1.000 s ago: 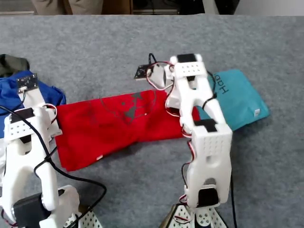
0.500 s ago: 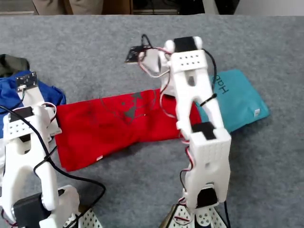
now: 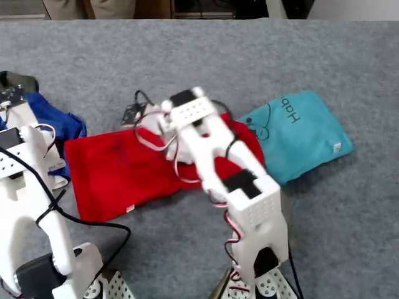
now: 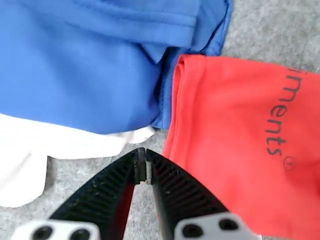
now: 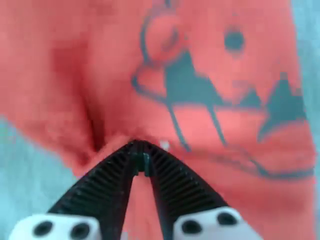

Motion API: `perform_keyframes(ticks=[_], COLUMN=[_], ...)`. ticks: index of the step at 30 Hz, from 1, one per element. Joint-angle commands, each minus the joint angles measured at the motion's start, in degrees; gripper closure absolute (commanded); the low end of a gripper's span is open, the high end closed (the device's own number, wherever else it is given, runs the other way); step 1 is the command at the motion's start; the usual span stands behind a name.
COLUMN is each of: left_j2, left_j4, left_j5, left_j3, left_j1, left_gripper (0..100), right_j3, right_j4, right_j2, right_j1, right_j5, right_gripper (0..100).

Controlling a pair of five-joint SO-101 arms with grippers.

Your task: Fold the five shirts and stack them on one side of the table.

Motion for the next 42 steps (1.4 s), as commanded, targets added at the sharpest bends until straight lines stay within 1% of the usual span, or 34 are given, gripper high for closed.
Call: perform_keyframes(ticks=[1,3,5,8,12,13,16,17,18,20,21,23,24,25,29,31,35,39,42], left_j2=[-1.54,-1.54,-1.80,-1.98,-1.36,-1.36,-1.36,-1.36,-1.36,-0.75,-0.04,2.59,4.44,5.93,10.24,11.03,10.86,10.86,11.30], left_j4=[0.53,0.62,0.79,3.60,9.23,10.37,13.36,13.80,13.80,13.36,12.48,8.79,7.47,7.30,7.56,8.70,10.37,11.69,7.30], left_j5=[0.09,0.09,0.09,0.26,2.37,3.60,8.79,10.20,10.90,11.25,11.43,13.19,13.71,13.89,14.15,13.98,13.63,11.16,11.16], left_j3=[-2.73,-2.64,-2.64,-3.96,-8.00,-8.88,-10.99,-11.08,-10.99,-10.11,-9.23,-6.95,-6.42,-6.33,-7.65,-7.38,-5.10,-2.02,1.23], left_j1=[-1.23,-1.41,-1.41,-1.14,-1.23,-1.23,-0.88,-0.79,-0.62,0.88,1.41,2.11,2.20,2.20,2.20,2.20,2.29,2.11,1.32], left_gripper=[98,98,98,98,98,95,83,81,81,81,81,81,81,81,81,81,81,81,81], right_j3=[2.59,2.51,-0.13,-5.76,-14.11,-15.43,-16.40,-16.40,-16.40,-15.96,-14.99,-11.30,-9.10,-6.90,0.31,1.80,1.80,1.80,1.71], right_j4=[-5.89,-4.31,0.09,7.65,14.68,15.21,15.12,15.12,15.03,13.54,11.34,5.54,2.46,-0.35,-11.52,-15.12,-18.37,-20.84,-21.63], right_j2=[-3.91,-4.44,-5.93,-10.33,-18.95,-20.97,-25.27,-26.07,-26.24,-25.63,-25.10,-24.40,-24.31,-24.57,-26.24,-26.77,-26.77,-26.68,-26.68], right_j1=[-1.54,-1.19,-0.66,1.27,7.25,9.63,16.57,18.77,20.79,24.57,26.33,29.41,30.55,31.43,33.45,34.42,36.18,37.49,38.37], right_j5=[-2.29,-2.46,-2.46,-2.46,-2.02,-1.93,0.44,0.70,0.70,-1.23,-4.13,-13.63,-17.23,-19.25,-21.27,-22.15,-22.15,-22.15,-22.07], right_gripper=[98.6,98.6,98.6,98.6,98.6,98.6,98.6,98.6,98.6,98.8,98.8,98.9,98.9,98.9,98.9,98.8,98.8,98.7,98.7])
